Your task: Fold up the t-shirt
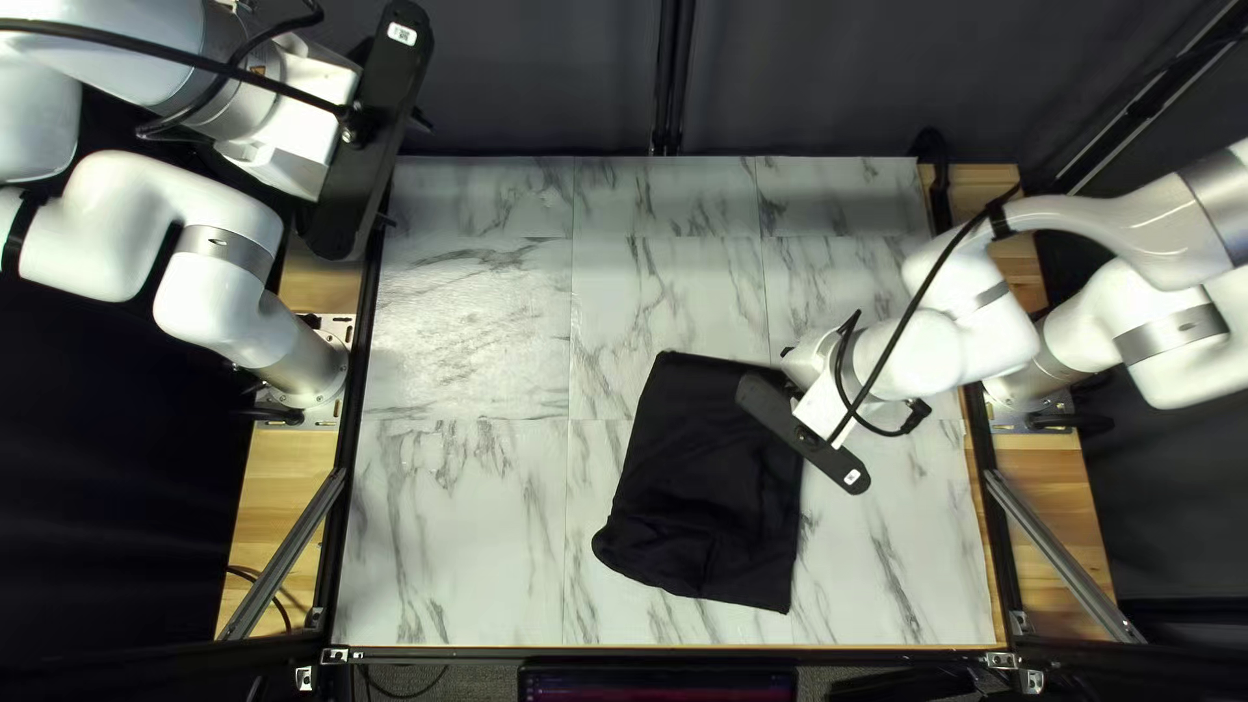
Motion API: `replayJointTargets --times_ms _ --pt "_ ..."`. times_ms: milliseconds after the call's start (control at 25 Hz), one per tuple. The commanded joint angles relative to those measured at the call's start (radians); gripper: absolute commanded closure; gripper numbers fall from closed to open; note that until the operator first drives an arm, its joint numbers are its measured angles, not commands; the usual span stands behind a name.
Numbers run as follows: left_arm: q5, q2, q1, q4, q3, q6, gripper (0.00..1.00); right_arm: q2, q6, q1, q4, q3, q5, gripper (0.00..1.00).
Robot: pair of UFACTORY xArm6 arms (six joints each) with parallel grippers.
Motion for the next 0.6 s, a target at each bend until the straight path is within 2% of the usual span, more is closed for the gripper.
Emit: replayJointTargets --times_ms 40,360,440,600 --pt "0.000 0.000 0.000 0.000 0.000 0.000 0.00 -0.009 0.034 0.045 0.006 -0.045 0.084 1.00" --pt "0.000 0.000 0.000 0.000 0.000 0.000 0.00 -0.062 0.119 0.118 0.014 -0.038 0.172 1.00" --pt "0.000 0.000 0.000 0.000 0.000 0.000 0.00 -0.078 0.134 0.124 0.018 -0.012 0.166 1.00" --pt "0.000 0.000 0.000 0.000 0.000 0.000 0.00 -0.080 0.140 0.111 0.051 0.078 0.089 1.00"
